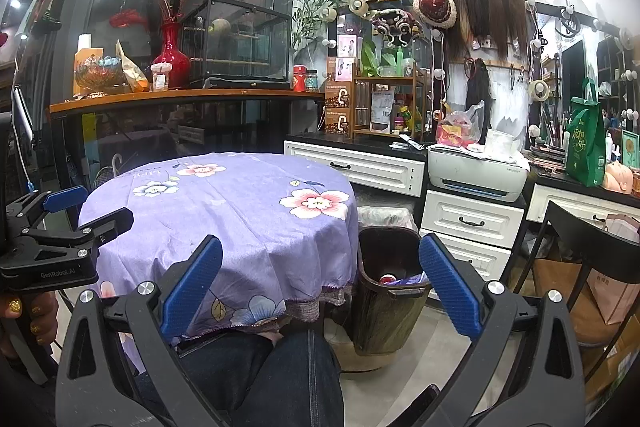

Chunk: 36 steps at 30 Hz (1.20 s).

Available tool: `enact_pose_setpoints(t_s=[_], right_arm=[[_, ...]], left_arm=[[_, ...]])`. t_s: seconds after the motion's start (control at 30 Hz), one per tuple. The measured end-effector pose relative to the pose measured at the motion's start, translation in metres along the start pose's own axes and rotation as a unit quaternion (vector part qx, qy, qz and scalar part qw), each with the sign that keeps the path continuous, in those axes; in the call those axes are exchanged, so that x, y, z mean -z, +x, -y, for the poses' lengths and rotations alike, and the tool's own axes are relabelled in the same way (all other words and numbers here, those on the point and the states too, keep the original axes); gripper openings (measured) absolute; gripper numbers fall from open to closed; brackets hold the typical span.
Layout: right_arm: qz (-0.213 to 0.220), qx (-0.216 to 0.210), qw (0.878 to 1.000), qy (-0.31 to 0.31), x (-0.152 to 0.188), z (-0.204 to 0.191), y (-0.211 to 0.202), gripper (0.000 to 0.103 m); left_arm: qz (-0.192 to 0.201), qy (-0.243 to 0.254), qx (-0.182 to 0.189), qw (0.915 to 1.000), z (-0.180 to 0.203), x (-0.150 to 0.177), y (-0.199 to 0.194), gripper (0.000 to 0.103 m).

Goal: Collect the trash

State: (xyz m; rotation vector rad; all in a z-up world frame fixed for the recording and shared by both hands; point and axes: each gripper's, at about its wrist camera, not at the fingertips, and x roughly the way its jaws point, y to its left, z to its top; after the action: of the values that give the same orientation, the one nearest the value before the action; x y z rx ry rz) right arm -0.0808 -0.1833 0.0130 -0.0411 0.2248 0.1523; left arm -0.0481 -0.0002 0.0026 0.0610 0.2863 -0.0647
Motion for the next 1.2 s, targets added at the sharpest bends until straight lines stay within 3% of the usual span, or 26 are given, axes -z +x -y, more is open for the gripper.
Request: enact_pose_setpoints(t_s=[1.2], right_arm=[[-0.001, -0.001, 1.0, 0.002, 0.0024, -0.002, 0.0016, 0.097]], left_arm=[[0.001, -0.009, 0.006, 0.9999, -0.0085, -0.0027, 0.0003, 0.098]])
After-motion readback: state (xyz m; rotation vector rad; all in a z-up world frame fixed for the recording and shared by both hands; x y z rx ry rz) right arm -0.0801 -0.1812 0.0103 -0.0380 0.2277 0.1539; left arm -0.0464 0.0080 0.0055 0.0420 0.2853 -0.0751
